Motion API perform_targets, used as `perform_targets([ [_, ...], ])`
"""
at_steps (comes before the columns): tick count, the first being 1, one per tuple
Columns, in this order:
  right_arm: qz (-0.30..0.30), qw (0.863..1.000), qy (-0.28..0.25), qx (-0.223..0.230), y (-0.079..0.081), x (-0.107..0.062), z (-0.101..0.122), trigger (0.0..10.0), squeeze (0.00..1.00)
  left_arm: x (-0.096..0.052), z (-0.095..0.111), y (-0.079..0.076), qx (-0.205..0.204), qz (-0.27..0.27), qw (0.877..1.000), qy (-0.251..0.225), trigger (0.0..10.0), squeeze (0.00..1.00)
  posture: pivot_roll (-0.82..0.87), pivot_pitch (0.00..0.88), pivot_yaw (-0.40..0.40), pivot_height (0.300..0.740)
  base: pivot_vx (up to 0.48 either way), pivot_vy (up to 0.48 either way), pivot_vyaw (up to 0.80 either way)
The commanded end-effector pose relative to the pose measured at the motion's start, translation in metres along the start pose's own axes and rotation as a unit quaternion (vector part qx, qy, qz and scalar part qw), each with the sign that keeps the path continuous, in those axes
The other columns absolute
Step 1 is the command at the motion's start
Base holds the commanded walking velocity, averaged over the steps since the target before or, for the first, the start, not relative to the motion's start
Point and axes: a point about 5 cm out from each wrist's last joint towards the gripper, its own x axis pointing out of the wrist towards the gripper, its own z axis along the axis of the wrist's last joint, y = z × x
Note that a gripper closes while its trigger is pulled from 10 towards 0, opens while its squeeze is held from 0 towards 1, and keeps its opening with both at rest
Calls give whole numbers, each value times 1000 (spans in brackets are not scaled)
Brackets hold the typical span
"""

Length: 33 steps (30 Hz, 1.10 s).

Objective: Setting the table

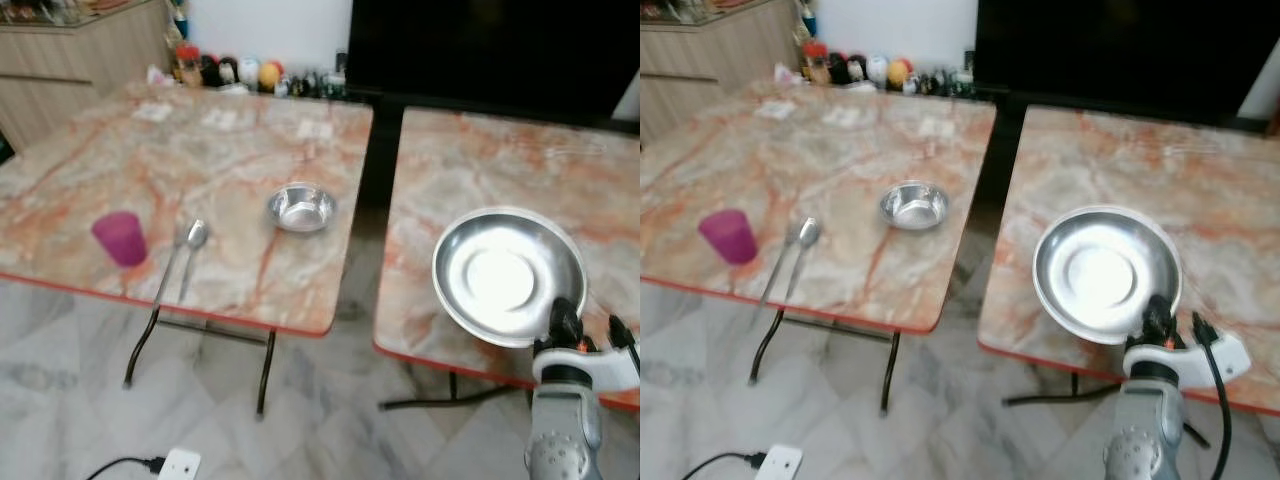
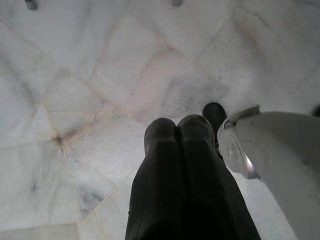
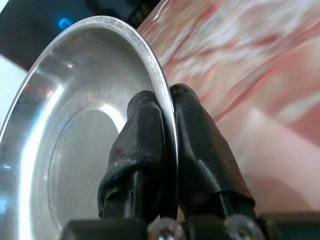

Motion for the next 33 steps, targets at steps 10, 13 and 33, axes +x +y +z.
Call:
perform_targets([
  [10,-33,999,-25,-14,-12,3,12,10000,0,1,1,-5,0,-8,1000,0,10000,0,56,0,-1,740,0,-431,-285],
  [13,-41,999,-14,-25,-13,6,10,10000,0,1,1,-5,-1,-8,1000,0,10000,0,53,0,1,740,0,-428,0],
  [33,-36,996,71,-36,32,45,-38,10000,0,1,2,-3,-2,-8,1000,3,10000,0,62,0,19,740,0,-13,0],
])
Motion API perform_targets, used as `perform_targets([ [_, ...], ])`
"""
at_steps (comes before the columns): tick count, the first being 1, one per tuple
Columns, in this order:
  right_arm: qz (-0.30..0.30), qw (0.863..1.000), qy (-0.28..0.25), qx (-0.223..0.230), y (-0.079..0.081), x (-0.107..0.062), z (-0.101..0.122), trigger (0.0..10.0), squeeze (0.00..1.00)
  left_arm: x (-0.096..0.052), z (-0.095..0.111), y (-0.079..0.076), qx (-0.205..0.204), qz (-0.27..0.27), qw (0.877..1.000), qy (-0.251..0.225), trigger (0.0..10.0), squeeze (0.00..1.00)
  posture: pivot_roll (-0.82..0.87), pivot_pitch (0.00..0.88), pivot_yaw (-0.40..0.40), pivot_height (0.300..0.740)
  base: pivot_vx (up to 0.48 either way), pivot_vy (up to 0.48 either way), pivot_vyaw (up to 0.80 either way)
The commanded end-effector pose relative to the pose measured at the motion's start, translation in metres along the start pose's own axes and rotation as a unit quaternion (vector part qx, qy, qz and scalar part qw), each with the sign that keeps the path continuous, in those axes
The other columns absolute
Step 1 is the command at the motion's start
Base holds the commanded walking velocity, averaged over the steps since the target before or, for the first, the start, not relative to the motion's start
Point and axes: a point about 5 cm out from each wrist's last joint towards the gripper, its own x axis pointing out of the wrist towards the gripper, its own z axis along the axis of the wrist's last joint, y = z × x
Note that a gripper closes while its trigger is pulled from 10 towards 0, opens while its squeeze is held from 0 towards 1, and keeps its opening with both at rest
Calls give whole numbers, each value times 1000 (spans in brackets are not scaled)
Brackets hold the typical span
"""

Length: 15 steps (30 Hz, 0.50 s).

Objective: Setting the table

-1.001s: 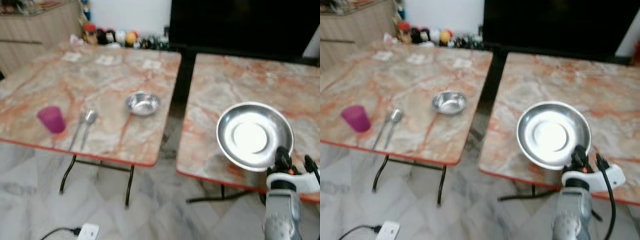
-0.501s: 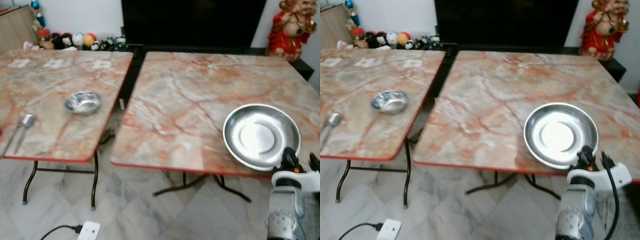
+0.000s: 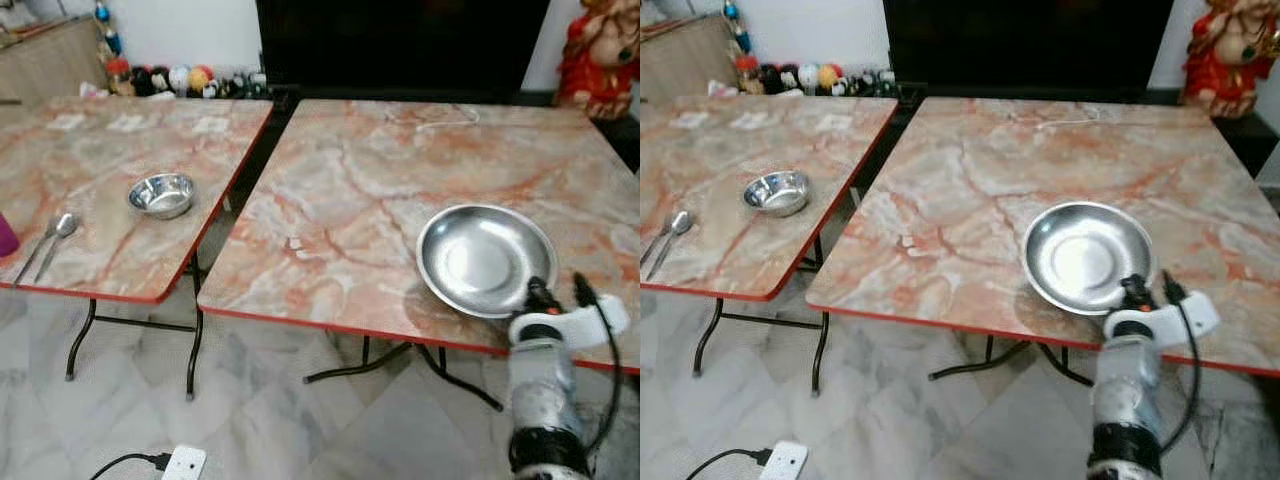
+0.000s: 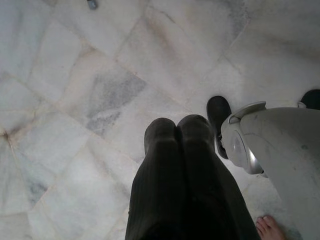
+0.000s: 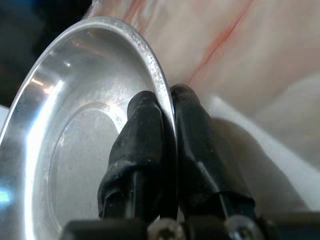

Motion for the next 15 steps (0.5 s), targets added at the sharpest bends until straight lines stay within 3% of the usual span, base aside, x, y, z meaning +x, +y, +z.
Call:
perform_targets([
  [1,5,1000,-6,-14,8,3,-1,10000,0,-1,-1,5,1,6,1000,6,10000,0,62,0,19,740,0,0,0],
  [4,-47,998,-18,-35,4,5,1,10000,0,-1,-1,5,-1,7,1000,6,10000,0,67,0,17,740,0,0,0],
  [15,-99,992,-51,-57,-18,1,10,10000,0,-1,-2,5,-2,7,1000,7,10000,0,59,0,16,740,0,0,0],
])
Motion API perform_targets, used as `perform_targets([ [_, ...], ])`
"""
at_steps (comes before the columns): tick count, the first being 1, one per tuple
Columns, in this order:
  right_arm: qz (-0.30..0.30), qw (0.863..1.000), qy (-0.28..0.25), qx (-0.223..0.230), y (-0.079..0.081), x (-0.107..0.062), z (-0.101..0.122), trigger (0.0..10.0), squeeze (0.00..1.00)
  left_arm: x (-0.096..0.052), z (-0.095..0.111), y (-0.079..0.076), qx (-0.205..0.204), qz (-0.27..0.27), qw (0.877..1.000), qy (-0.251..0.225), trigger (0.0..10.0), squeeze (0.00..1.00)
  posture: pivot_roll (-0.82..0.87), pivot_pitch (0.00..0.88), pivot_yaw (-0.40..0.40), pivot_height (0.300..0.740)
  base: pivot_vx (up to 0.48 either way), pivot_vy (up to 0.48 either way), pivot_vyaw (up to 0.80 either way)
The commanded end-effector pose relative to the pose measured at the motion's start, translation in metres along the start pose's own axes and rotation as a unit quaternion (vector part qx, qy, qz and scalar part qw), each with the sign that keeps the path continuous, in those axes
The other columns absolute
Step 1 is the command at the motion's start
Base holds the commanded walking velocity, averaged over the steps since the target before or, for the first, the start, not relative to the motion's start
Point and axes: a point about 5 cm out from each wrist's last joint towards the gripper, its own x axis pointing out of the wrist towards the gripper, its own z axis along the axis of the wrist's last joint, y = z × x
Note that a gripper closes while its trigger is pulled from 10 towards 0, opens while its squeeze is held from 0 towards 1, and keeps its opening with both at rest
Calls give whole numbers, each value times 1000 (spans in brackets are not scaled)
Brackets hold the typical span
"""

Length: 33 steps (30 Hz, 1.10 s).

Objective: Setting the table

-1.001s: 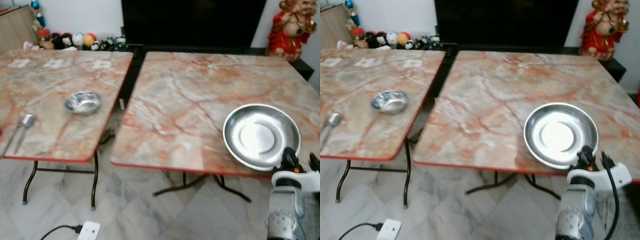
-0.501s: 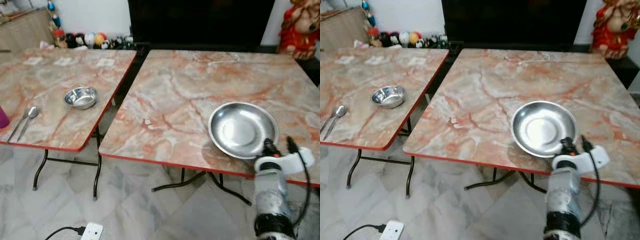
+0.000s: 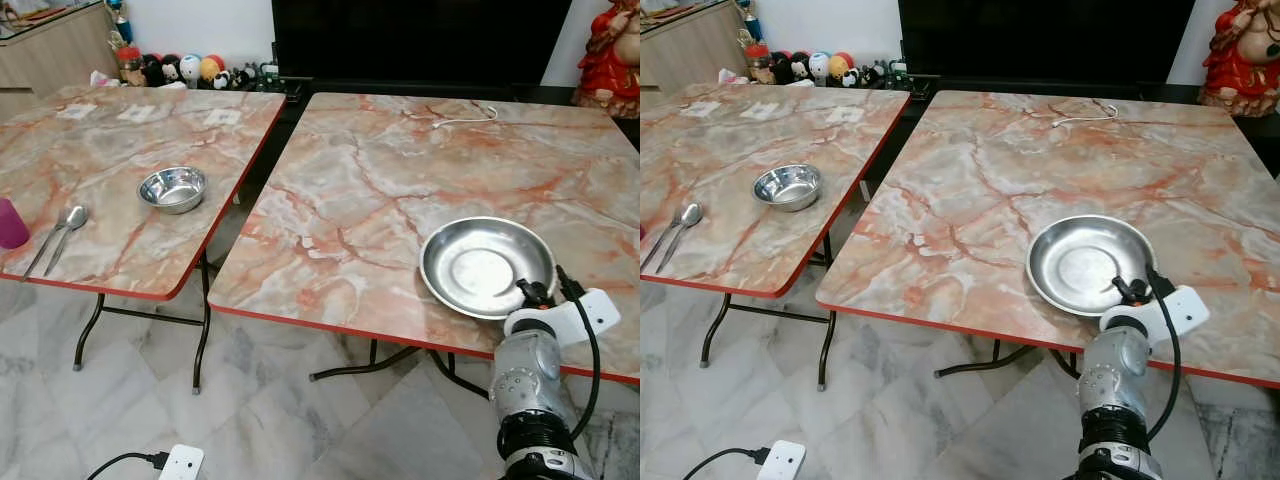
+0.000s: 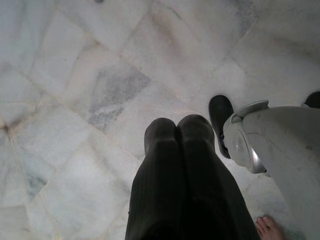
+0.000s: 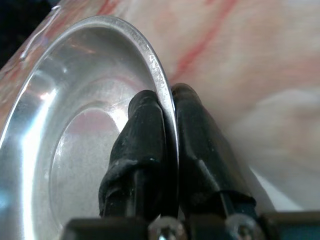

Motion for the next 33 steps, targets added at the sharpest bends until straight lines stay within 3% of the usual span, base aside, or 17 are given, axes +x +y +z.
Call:
perform_targets([
  [1,-9,1000,-4,-2,-4,0,-1,10000,0,0,-2,3,1,3,1000,7,10000,0,59,0,16,740,0,0,0],
  [9,-34,999,29,1,-7,-4,-14,10000,0,0,-2,2,2,2,1000,7,10000,0,63,0,14,740,0,0,0],
  [10,-35,999,37,7,-7,-4,-17,10000,133,0,-2,2,2,2,1000,7,10000,0,62,0,14,740,0,0,0],
  [12,-34,998,42,14,-7,-5,-18,10000,133,0,-2,2,2,2,1000,8,10000,0,62,0,14,740,0,0,0],
  [13,-35,998,43,11,-6,-6,-20,10000,776,0,-2,2,2,2,1000,8,10000,0,62,0,14,740,0,0,0],
  [20,-34,998,44,3,-6,-10,-23,10000,671,-1,-2,2,2,2,1000,8,10000,0,64,0,11,740,0,0,0],
  [21,-30,999,41,-1,-6,-12,-23,10000,129,-1,-3,2,2,2,1000,8,10000,0,62,0,11,740,0,0,0],
  [22,-28,999,39,0,-5,-14,-23,10000,129,-1,-3,2,2,2,1000,8,10000,0,62,0,11,740,0,0,0],
  [23,-28,999,39,0,-5,-15,-23,10000,0,-1,-3,2,2,2,1000,8,10000,0,60,0,10,740,0,0,0],
  [33,-6,1000,-5,-27,-1,-29,-13,10000,0,-1,-3,1,0,1,1000,8,10000,0,59,0,5,740,0,0,0],
])
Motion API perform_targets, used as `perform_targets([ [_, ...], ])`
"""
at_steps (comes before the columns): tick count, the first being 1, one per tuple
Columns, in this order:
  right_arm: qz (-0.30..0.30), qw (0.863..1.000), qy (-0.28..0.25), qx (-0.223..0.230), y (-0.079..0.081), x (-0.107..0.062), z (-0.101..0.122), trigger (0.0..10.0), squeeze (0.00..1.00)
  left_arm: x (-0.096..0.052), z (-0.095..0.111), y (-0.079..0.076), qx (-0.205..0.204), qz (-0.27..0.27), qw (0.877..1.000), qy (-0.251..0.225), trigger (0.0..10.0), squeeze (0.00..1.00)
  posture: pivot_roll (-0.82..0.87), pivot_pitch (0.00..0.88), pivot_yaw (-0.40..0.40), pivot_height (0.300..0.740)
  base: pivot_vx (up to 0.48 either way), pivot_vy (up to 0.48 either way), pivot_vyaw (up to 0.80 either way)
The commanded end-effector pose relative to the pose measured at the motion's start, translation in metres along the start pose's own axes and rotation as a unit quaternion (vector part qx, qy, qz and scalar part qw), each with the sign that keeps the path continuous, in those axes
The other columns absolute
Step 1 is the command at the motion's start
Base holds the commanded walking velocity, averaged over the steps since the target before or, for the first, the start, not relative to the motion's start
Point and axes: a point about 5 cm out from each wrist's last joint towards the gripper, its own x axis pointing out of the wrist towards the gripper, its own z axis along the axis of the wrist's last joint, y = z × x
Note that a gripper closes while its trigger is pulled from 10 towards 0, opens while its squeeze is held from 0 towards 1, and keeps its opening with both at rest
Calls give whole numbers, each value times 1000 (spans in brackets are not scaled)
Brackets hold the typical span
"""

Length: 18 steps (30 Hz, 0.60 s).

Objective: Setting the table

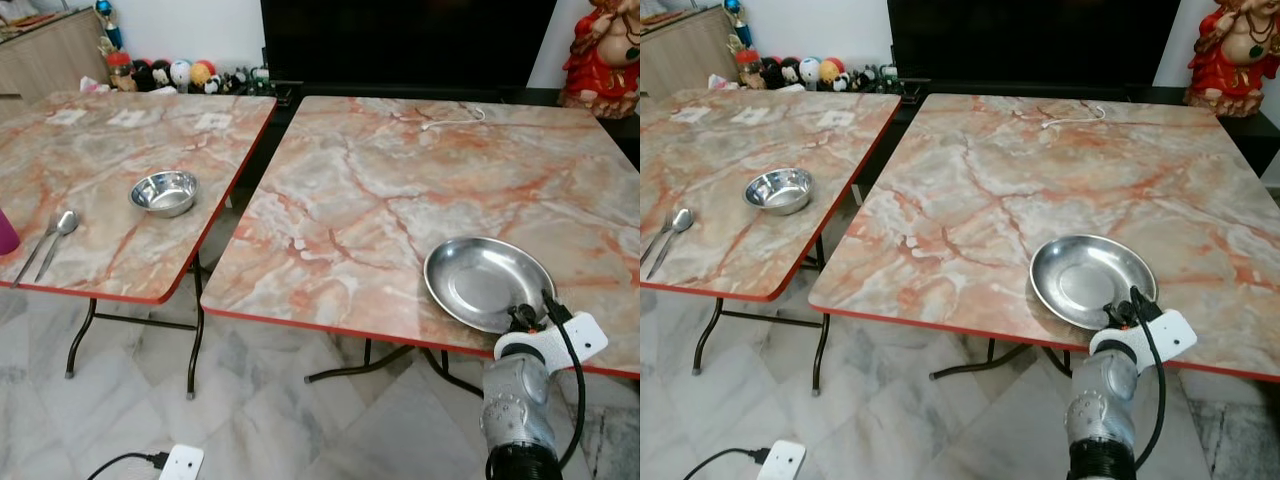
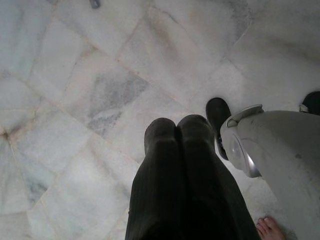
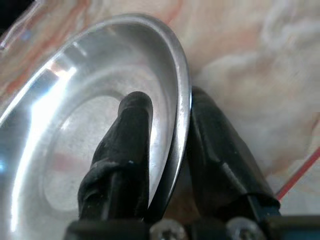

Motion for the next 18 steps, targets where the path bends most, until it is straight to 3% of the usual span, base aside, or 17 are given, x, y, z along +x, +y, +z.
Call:
perform_targets([
  [1,4,1000,-12,2,4,-3,5,10000,0,0,-2,1,1,1,1000,7,10000,0,57,0,5,740,0,0,0],
  [14,21,1000,-11,-8,6,-8,7,10000,0,0,-3,1,-1,-1,1000,7,10000,0,58,0,0,740,0,0,0],
  [15,17,1000,-10,-9,5,-8,7,10000,341,0,-2,1,-1,-1,1000,7,10000,0,57,0,0,740,0,0,0],
  [17,9,1000,-9,-9,3,-8,7,10000,341,0,-2,1,0,-2,1000,7,10000,0,56,0,2,740,0,0,0],
  [18,7,1000,-5,-7,2,-9,6,10000,980,0,-2,1,0,-2,1000,8,10000,0,56,0,3,740,0,0,0],
])
